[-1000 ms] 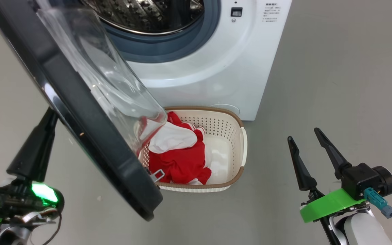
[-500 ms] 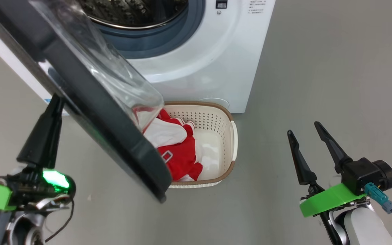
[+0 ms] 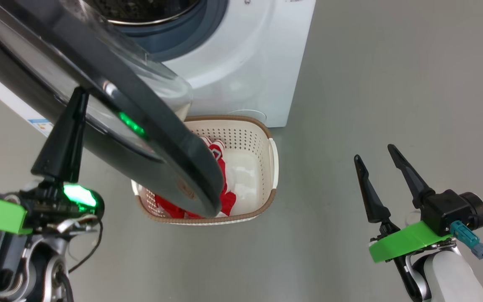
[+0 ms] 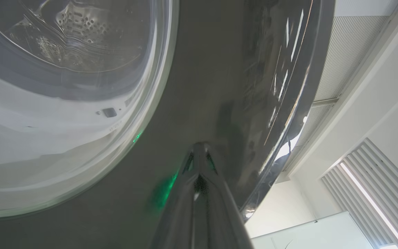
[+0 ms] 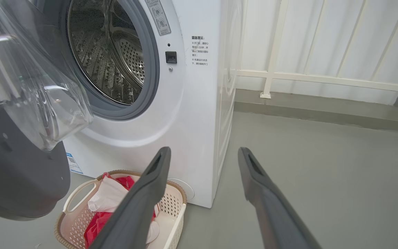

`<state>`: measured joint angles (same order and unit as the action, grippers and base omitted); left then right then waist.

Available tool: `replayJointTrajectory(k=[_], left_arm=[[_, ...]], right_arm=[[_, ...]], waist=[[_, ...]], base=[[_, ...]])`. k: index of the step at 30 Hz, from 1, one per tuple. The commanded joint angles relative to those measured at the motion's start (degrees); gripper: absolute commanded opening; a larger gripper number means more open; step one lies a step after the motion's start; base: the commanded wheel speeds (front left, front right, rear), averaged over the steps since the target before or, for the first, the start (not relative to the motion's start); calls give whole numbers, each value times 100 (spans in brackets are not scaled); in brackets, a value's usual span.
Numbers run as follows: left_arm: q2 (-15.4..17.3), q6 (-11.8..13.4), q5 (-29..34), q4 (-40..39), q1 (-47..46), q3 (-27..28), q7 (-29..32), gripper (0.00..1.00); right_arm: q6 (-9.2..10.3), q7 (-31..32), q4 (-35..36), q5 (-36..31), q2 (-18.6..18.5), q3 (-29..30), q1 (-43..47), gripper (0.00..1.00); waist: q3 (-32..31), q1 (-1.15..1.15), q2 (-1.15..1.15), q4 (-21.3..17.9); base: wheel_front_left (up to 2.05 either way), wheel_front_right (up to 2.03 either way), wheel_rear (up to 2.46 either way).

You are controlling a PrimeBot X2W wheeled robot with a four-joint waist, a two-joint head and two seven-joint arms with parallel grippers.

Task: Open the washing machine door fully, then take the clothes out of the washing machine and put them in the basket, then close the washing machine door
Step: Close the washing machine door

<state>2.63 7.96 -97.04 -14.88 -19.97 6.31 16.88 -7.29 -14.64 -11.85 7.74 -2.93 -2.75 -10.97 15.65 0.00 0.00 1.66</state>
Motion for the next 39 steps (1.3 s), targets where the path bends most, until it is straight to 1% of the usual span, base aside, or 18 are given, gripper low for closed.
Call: replayJointTrajectory(k=[1, 17, 27, 39], left_arm=[[68, -78, 2, -119, -222, 102, -25, 0], [44, -252, 235, 439, -1007, -174, -438, 0], [52, -348, 631, 909, -1584, -334, -826, 0], [40, -464, 649, 1416, -2298, -480, -1012, 0]], right_arm=[[-20, -36, 155, 78, 5, -127, -169, 100], [-20, -36, 216, 56, 5, -88, -251, 100], [-20, -36, 221, 68, 5, -64, -320, 100], [-20, -36, 237, 21, 5, -60, -379, 100]], waist=[[57, 0, 0, -54], [306, 0, 0, -291], [493, 0, 0, -382], [706, 0, 0, -464]], base=[[0, 0, 0], [0, 0, 0], [0, 0, 0], [0, 0, 0]])
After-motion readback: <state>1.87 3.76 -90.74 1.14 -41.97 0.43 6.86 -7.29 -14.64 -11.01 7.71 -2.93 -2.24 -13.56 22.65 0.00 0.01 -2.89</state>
